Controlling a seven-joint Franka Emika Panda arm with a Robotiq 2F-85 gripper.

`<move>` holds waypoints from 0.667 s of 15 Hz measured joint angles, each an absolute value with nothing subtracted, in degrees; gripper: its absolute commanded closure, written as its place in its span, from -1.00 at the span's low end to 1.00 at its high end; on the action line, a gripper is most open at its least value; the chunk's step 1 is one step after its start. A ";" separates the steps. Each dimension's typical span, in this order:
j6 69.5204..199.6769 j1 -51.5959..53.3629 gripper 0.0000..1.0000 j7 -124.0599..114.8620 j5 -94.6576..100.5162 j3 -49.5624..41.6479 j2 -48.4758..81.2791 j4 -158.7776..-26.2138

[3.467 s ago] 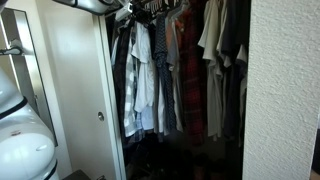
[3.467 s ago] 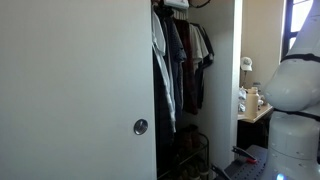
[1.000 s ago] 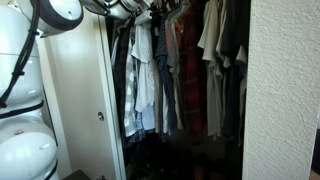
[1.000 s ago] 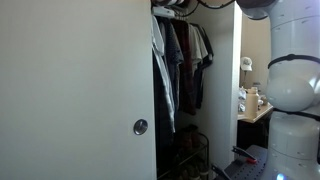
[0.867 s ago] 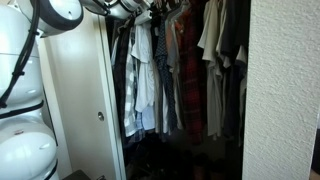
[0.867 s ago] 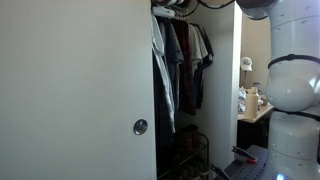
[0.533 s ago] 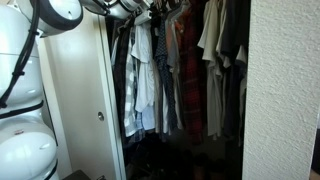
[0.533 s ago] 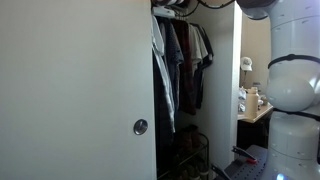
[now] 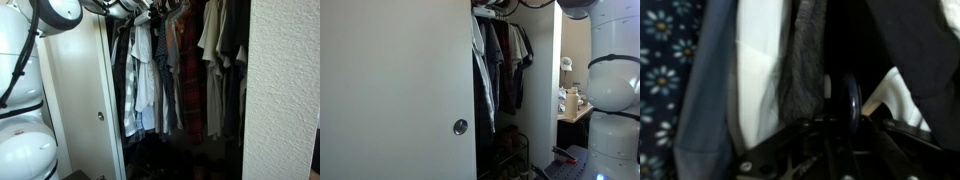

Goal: Take the clothes hanger and place it to the left on the rail

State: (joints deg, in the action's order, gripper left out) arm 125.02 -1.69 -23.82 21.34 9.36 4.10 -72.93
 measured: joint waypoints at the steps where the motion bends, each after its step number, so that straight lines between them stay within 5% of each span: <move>1: 124.97 -1.69 0.31 -23.82 21.34 9.36 4.08 -72.93; 10: 122.05 -1.72 -0.97 -23.82 21.30 9.35 3.64 -72.96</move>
